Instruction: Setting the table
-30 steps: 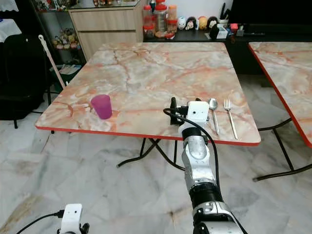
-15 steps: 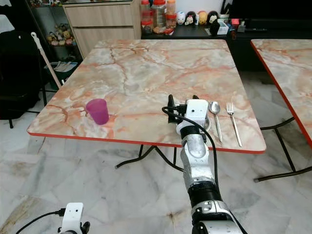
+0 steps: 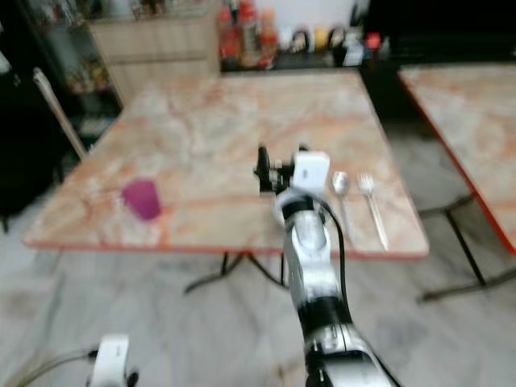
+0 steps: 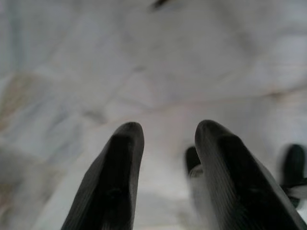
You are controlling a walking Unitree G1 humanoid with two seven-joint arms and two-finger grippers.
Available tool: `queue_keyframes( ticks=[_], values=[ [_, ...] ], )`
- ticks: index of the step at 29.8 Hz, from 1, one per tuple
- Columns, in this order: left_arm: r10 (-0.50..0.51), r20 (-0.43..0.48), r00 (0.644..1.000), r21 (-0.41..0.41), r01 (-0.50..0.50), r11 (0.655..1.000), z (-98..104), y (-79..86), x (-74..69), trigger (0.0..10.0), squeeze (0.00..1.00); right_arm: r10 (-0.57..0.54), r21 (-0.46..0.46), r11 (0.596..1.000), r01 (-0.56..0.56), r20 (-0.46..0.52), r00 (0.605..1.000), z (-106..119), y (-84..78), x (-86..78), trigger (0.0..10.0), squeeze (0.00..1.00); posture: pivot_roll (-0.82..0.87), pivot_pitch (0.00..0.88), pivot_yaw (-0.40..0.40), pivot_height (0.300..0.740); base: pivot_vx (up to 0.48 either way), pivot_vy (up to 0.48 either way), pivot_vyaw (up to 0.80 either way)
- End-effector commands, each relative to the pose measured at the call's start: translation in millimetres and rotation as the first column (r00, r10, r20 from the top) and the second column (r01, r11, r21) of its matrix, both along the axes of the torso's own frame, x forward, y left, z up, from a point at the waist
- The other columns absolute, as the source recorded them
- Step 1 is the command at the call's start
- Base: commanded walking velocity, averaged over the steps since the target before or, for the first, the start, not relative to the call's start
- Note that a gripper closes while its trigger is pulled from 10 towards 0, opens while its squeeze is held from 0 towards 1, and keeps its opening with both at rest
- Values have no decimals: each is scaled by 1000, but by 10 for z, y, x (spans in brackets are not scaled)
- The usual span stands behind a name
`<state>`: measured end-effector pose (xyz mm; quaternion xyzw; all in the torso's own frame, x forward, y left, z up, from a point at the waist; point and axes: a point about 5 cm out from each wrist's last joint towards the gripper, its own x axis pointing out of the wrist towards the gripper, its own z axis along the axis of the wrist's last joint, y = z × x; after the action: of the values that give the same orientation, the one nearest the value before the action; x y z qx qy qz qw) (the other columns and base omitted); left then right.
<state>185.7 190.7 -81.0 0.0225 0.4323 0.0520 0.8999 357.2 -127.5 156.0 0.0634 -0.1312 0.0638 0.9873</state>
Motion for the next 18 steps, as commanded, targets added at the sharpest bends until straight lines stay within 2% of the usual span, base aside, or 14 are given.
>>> queue_keyframes(
  ticks=[1,5,12,14,18],
  values=[
    [7,6,1000,9,-7,1000,12,40,11,10000,0,22,20,1000,-23,31,999,95,81,18,10000,0,58,0,62,740,296,0,-700],
    [13,9,1000,6,-13,1000,12,39,11,10000,0,24,26,999,-25,37,999,100,74,10,10000,0,60,0,62,740,293,0,-531],
    [13,0,1000,5,-13,1000,-2,49,-20,10000,0,22,35,999,-24,41,999,96,81,-24,10000,0,52,0,71,740,0,0,0],
    [13,3,1000,2,-13,1000,0,44,-17,10000,0,24,79,997,-27,41,999,118,70,-29,10000,0,51,0,70,740,0,0,0],
    [11,-1,1000,6,-11,1000,-2,43,-18,10000,0,19,102,994,-23,44,999,150,51,-29,10000,0,48,5,70,740,0,0,0]
  ],
)
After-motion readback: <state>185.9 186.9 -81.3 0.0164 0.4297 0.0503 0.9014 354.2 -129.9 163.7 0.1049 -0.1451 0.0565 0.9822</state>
